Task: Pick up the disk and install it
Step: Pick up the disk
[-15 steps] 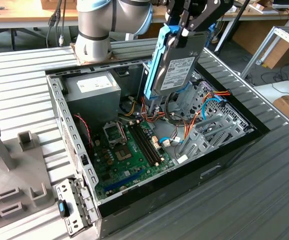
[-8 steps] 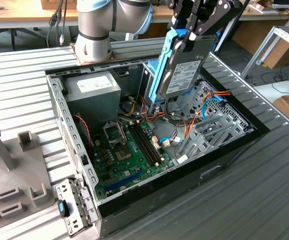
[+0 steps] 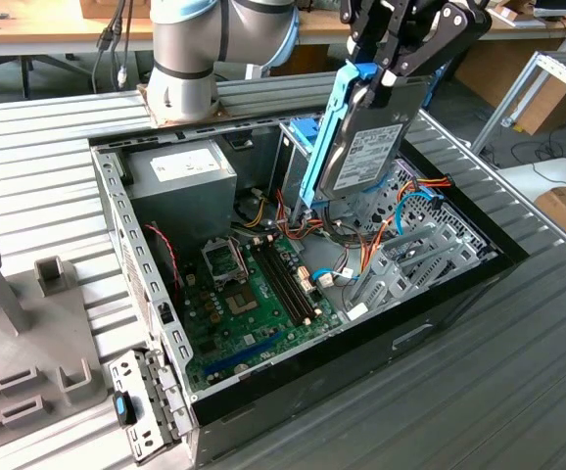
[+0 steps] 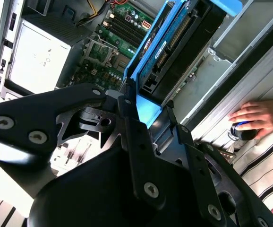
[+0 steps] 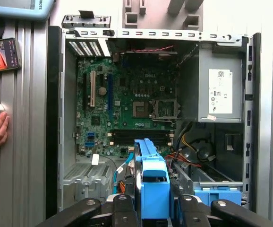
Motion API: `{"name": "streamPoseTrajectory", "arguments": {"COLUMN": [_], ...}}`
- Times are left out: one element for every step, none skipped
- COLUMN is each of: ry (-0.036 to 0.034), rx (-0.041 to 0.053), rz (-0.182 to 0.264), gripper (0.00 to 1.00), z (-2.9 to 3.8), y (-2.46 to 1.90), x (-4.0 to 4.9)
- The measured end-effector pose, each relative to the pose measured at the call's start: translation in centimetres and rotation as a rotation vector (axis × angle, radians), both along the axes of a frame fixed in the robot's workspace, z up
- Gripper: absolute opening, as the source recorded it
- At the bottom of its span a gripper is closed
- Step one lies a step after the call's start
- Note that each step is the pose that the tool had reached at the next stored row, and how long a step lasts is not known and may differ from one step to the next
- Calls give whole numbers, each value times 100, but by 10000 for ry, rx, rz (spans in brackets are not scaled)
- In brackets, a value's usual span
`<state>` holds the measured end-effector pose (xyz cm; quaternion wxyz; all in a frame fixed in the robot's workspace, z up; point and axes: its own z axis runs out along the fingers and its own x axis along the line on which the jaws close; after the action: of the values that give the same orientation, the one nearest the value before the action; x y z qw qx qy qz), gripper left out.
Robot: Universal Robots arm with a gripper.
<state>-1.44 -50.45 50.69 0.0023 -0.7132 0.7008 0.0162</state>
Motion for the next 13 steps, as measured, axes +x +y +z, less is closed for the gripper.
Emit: {"name": "streamPoseTrajectory", "arguments": {"ry": [0, 0, 0, 0, 0, 0, 0, 0, 0, 1, 0, 0, 0], "rx": [0, 0, -1, 0, 0, 0, -1, 0, -1, -1, -1, 0, -1], "rz": [0, -1, 0, 0, 0, 1, 0, 1, 0, 0, 1, 0, 0], "gripper": [36, 36, 36, 36, 36, 36, 36, 36, 36, 36, 36, 36, 36], "z": [0, 0, 0, 0, 0, 0, 0, 0, 0, 0, 0, 0, 0], "y": [-4, -4, -4, -4, -4, -4, -4, -5, -5, -4, -4, -3, -2], "x": [1, 1, 1, 1, 1, 2, 4, 12, 26, 61, 84, 104, 136]}}
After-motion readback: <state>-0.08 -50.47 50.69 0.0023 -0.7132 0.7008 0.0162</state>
